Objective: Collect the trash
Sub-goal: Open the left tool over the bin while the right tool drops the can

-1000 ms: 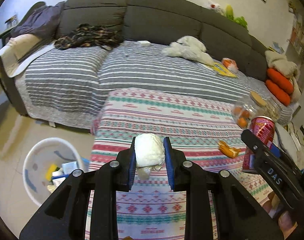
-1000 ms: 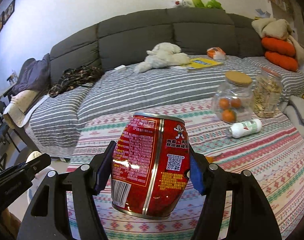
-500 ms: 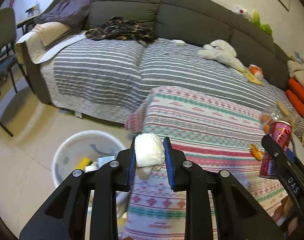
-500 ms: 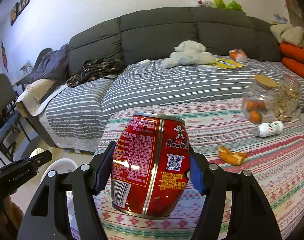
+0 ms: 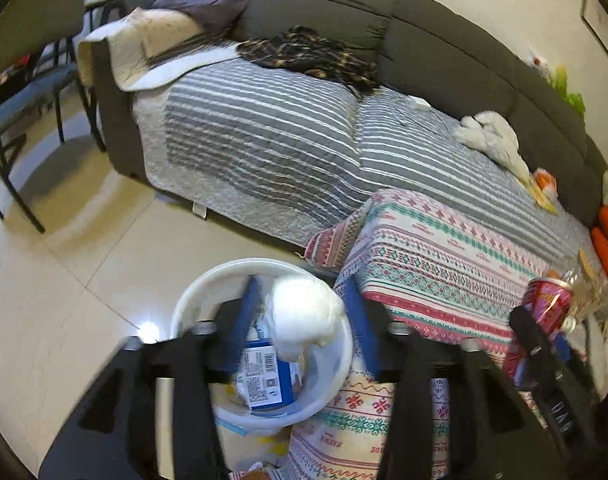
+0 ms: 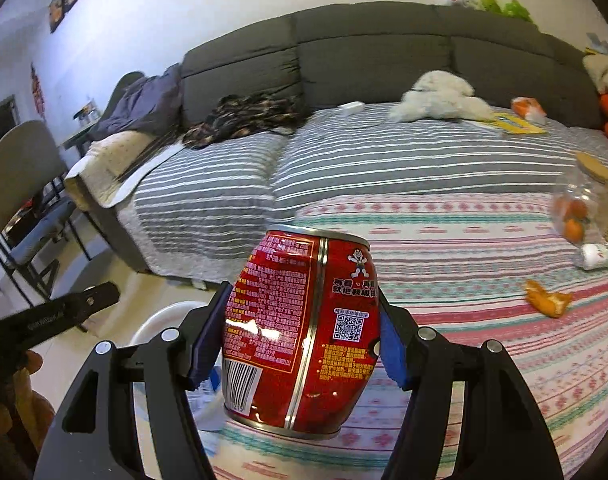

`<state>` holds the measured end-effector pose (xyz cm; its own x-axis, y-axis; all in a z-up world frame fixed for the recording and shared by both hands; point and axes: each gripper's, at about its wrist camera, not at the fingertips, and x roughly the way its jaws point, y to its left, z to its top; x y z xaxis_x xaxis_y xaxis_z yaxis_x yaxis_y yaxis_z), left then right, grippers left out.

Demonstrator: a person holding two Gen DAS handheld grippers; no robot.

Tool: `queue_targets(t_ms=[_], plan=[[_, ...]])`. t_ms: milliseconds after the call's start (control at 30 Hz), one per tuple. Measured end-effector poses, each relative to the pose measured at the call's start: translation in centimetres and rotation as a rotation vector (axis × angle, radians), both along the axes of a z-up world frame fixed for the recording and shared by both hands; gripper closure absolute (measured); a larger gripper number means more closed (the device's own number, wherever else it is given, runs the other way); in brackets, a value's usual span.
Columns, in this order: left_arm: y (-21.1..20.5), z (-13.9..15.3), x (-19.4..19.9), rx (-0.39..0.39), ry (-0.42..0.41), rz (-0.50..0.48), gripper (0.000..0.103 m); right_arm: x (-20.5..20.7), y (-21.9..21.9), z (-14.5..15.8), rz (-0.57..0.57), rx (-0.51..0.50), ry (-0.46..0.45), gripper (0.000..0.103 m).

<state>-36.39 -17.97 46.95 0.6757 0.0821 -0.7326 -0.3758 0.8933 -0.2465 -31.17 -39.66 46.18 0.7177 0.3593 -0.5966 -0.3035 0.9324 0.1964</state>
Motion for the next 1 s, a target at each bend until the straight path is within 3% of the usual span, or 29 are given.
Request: queue_targets(t_ms=[300, 433, 633, 667, 733, 833, 1000], plan=[[5.0, 1.2, -2.2, -0.090, -0.043, 0.107, 0.045, -0.4, 6.6, -1.9, 0.082, -0.002, 0.050, 0.039], [6.6, 2.0, -3.4, -0.066, -0.063, 0.174, 0.043, -0.5, 9.2, -2.6, 0.120, -0.006, 0.065, 0.039], [9.0, 2.5, -4.6, -0.096, -0.079, 0.234, 0.041, -0.6, 12.6, -3.3, 0.180, -0.033, 0.073, 0.038], [9.3, 2.5, -4.8, -0.097, -0.079, 0.246, 0.040, -0.6, 13.1, -3.4, 0.190, -0.037, 0.076, 0.037], [9.8, 2.5, -4.9, -0.093, -0.075, 0.270, 0.039, -0.6, 13.7, -3.4, 0.195, -0.043, 0.071, 0.018], [10.3, 2.5, -5.3, -0.078, -0.076, 0.302, 0.031, -0.8, 13.8, -3.0, 0.176, -0.050, 0.049, 0.008], [9.5, 3.0, -5.5, -0.008, -0.081, 0.356, 0.010, 0.1, 12.5, -2.6, 0.124, -0.095, 0.049, 0.007]])
